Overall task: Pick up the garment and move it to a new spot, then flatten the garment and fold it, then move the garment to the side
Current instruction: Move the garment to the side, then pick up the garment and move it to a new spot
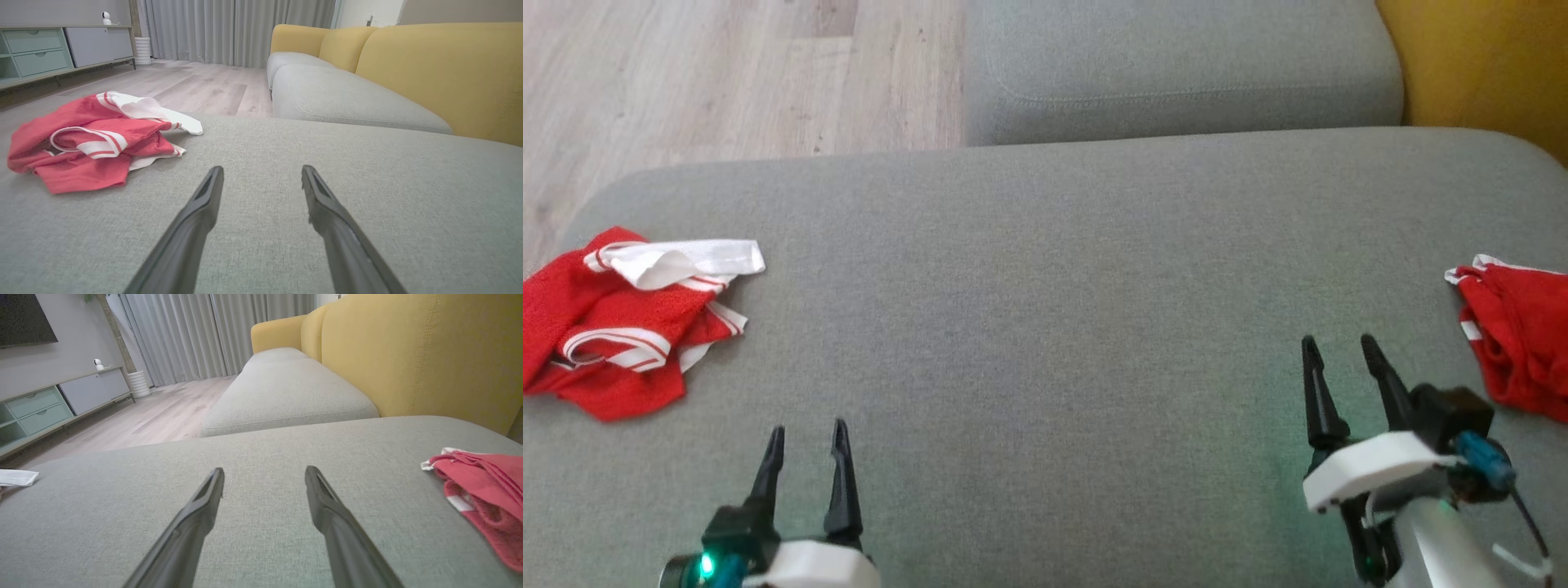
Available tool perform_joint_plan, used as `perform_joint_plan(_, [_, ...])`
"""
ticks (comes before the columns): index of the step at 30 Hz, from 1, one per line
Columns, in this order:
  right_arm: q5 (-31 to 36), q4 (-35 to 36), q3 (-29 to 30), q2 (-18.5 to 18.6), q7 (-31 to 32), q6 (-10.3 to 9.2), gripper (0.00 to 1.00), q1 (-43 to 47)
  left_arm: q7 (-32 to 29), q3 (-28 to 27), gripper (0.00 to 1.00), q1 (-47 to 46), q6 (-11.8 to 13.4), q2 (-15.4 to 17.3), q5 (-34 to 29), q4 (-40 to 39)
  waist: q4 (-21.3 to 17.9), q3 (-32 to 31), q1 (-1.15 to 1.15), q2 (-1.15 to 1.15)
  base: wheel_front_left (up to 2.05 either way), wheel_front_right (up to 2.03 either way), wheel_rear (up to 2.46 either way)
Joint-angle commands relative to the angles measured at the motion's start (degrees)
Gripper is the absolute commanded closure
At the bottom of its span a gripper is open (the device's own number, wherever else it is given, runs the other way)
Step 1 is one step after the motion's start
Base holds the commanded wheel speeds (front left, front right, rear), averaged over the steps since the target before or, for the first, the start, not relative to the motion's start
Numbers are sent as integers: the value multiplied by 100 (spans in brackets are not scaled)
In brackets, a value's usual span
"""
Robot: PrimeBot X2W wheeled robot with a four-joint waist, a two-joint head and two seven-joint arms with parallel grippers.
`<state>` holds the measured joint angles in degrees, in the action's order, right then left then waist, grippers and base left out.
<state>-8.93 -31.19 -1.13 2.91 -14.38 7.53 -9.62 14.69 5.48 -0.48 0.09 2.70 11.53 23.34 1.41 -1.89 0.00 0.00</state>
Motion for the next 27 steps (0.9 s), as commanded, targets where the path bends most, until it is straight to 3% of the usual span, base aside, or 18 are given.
perform_joint_plan(1, [6,139,-153,-2,-62,-4,0,-91,31,-227,0,-110,67,18,-19,-178,7,-27,0,0,0,0,0])
perform_joint_plan(13, [-26,70,-264,-3,-62,-4,0,-92,31,-247,0,-143,65,18,16,-196,255,59,0,0,0,0,0])
perform_joint_plan(17, [-6,81,-354,-3,-62,-4,0,-100,31,-263,0,-186,81,18,58,-178,646,143,0,0,0,0,0])
perform_joint_plan(27, [-212,60,-550,-3,-62,-4,0,-135,31,-657,0,-135,34,18,-21,-126,2054,261,0,0,0,0,0])
